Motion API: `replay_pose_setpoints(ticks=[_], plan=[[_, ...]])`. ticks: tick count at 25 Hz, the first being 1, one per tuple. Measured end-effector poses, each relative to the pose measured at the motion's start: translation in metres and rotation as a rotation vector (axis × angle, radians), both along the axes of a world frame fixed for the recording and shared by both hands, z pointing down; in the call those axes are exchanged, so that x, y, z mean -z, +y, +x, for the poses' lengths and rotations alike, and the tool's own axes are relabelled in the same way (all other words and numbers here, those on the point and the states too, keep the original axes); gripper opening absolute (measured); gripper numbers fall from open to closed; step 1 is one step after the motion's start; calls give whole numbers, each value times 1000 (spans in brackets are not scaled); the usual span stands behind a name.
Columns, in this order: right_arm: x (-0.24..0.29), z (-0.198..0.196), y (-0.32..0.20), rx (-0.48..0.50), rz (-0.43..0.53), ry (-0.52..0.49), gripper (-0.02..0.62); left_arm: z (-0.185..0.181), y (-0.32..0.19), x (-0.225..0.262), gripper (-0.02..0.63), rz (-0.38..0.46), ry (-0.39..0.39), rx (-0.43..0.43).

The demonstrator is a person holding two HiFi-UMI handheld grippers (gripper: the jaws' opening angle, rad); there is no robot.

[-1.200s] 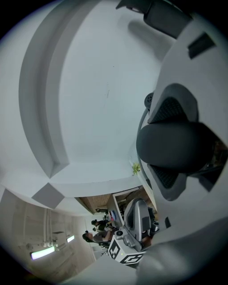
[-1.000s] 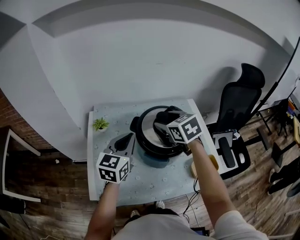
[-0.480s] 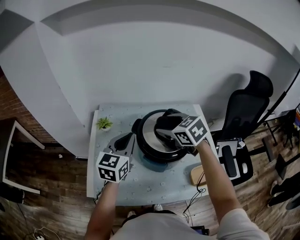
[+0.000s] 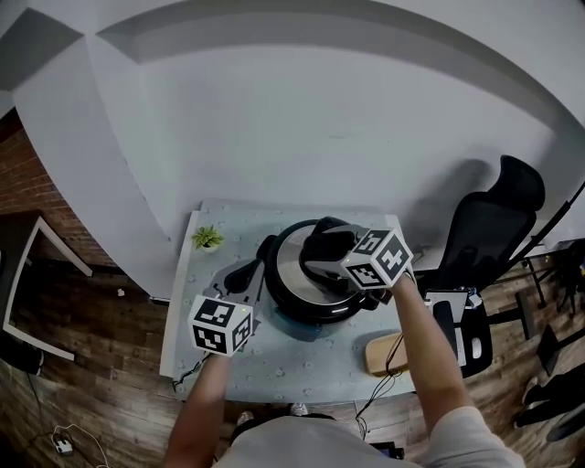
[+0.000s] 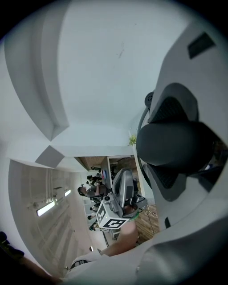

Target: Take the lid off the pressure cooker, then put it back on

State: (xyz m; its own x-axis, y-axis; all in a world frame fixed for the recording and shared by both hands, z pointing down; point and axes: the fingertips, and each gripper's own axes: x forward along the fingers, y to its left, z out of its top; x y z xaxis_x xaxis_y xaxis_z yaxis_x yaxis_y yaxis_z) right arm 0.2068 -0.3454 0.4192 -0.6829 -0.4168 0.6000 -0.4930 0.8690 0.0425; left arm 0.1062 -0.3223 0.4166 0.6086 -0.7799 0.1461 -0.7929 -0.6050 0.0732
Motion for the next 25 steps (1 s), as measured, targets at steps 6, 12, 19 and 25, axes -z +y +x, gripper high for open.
replay_pose_setpoints(ticks=[6,12,19,25], plan=[[3,-2,2,-6,31,-14,316,6,8,6,14,5,-11,-3],[50,2,8,-148,199,-172,417,-5,22,22,14,32,-17,-17],[86,15,47,-379,351,-315,323,-12,41,40,14,59,13,-74],[76,30,81,-549,393,-365,173,-7,57,45,14,70,28,-129]])
